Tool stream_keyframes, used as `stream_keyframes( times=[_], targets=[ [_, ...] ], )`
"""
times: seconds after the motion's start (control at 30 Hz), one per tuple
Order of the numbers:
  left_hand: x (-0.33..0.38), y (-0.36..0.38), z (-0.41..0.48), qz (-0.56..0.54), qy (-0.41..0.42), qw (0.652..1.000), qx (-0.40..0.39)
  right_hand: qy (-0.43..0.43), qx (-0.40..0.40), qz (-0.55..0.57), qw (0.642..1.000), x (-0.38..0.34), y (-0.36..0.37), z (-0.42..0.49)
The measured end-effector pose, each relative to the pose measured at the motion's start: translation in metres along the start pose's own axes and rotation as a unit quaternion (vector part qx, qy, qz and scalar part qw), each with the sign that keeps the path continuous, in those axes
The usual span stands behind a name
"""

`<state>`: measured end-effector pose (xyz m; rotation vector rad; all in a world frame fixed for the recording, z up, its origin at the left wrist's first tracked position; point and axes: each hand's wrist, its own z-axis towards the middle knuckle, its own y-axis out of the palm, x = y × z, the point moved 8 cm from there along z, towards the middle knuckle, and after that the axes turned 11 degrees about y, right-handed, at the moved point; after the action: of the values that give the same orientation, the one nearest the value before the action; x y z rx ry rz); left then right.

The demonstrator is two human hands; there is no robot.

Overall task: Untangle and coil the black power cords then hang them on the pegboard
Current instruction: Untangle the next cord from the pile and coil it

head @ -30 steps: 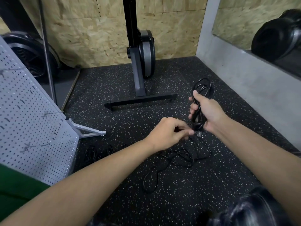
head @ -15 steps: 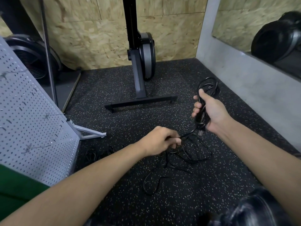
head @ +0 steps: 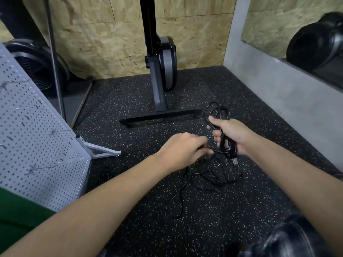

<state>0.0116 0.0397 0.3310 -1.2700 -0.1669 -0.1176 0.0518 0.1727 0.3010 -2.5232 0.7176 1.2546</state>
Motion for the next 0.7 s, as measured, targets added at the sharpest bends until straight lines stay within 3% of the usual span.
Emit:
stream_keyframes(
  times=[0.13, 0.3, 0.43, 0.57, 0.7],
  targets=[
    [-0.010, 0.003, 0.000, 0.101, -0.020, 0.992, -0.067, 0.017, -0.033, -0.096, 0.995, 0.005, 0.012, -0.005],
    [-0.028, 0.009, -0.009, 0.013, 0.006, 0.996, -0.093, 0.017, -0.063, -0.142, 0.988, 0.007, 0.018, -0.010],
    [-0.015, 0.000, -0.005, -0.024, 0.047, 0.998, -0.019, 0.007, -0.045, -0.119, 0.992, 0.006, 0.017, -0.010],
    [-0.012, -0.009, -0.008, 0.032, 0.093, 0.993, 0.070, 0.016, -0.048, -0.089, 0.995, 0.012, 0.021, -0.010],
    [-0.012, -0.019, -0.009, 0.056, 0.102, 0.986, 0.121, 0.026, -0.064, -0.130, 0.989, 0.013, 0.021, -0.009]
  ],
)
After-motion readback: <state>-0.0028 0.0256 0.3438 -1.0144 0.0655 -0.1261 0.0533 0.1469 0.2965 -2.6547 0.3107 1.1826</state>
